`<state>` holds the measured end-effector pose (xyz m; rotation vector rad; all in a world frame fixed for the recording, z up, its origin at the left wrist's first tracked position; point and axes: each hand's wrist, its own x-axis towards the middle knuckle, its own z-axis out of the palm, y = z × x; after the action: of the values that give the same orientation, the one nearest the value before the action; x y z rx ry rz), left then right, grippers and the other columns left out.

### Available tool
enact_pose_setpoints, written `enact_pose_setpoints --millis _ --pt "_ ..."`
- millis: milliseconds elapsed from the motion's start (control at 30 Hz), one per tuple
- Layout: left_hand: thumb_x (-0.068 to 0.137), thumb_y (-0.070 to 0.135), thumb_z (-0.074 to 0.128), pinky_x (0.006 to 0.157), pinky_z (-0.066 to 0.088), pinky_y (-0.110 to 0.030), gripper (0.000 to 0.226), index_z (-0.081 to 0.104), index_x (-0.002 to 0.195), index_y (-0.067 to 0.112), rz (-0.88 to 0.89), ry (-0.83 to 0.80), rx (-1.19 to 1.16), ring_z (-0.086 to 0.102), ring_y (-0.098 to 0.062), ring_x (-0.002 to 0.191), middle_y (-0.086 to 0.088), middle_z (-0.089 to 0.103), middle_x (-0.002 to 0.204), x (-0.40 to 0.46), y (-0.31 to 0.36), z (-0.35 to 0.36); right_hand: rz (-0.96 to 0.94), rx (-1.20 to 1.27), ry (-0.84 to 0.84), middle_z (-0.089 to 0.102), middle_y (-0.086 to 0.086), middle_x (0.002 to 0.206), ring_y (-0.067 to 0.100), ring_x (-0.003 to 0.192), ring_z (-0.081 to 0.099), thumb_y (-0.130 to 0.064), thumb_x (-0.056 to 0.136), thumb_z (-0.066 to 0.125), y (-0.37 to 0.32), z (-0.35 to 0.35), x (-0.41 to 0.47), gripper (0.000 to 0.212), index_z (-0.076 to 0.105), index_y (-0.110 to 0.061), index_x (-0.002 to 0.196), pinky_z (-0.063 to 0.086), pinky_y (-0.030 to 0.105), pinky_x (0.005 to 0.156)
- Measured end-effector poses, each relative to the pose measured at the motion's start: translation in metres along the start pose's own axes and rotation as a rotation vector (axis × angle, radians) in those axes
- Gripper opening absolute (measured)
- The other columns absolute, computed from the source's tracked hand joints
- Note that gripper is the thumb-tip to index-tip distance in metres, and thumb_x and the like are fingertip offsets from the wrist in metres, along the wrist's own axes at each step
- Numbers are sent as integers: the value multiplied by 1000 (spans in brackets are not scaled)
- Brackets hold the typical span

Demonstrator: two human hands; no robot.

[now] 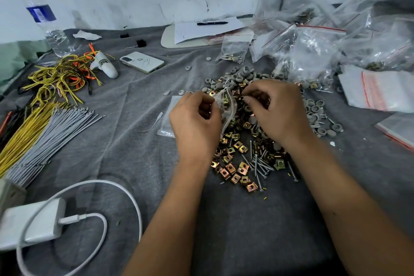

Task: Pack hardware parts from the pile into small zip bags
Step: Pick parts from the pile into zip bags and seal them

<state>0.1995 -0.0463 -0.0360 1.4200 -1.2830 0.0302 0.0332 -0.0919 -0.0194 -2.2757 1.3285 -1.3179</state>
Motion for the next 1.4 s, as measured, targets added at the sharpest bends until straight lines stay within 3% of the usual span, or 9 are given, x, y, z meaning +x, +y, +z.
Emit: enact_pose_setpoints --millis 100,233,433,633,767,967,1067,1233,1400 --pt "83 5 75 64 55 -29 9 74 81 13 -14 -2 -5 62 -10 66 5 67 75 0 -1 0 70 -125 -66 74 -1 96 16 88 66 -19 91 77 7 -4 1 11 78 -19 101 57 36 83" --pt "84 6 75 64 56 -32 8 75 81 13 -23 -6 -6 63 -11 66 5 67 76 0 0 0 117 -264 -208 63 -1 100 23 101 58 -34 89 77 6 -6 1 12 77 -25 99 54 43 88" --pt "85 6 75 65 56 -33 8 75 82 13 -17 -15 6 63 -11 67 5 68 77 0 0 0 98 -358 -260 50 -5 100 21 110 49 -42 85 79 5 0 -1 24 74 -24 100 44 35 88" --pt "85 6 75 65 56 -34 7 75 83 13 -8 -24 9 63 -11 67 5 67 77 0 0 0 12 -24 -51 66 -2 94 15 91 60 -32 92 75 0 -1 2 20 79 -17 105 49 33 80" --pt "84 7 75 65 56 -37 5 75 83 12 15 -21 8 64 -13 68 3 68 77 -1 2 0 -134 31 -179 64 0 93 16 90 58 -27 88 80 -11 7 -2 20 80 -17 105 50 34 78" --pt "84 5 76 64 55 -34 8 74 81 12 9 2 3 63 -12 68 4 67 76 0 1 0 -88 44 -85 66 -7 95 9 88 61 -28 87 80 -5 5 -1 21 79 -18 105 51 27 81" --pt "84 5 76 64 55 -33 8 74 80 12 -4 7 2 62 -11 66 4 67 75 0 1 0 -43 -24 -41 69 -4 91 14 87 60 -33 89 77 3 -2 2 17 77 -17 96 51 34 81" --pt "84 5 76 64 54 -30 8 75 81 12 -22 21 -4 62 -11 66 4 67 76 0 1 -1 17 -177 -279 59 -1 93 19 100 44 -54 81 75 20 -19 5 29 78 -27 90 29 32 80" --pt "85 6 77 63 53 -25 8 75 82 12 -14 21 4 61 -9 65 4 67 76 0 1 -1 34 -211 -418 52 -5 103 19 110 37 -47 75 85 19 -22 5 22 74 -39 92 33 37 94"
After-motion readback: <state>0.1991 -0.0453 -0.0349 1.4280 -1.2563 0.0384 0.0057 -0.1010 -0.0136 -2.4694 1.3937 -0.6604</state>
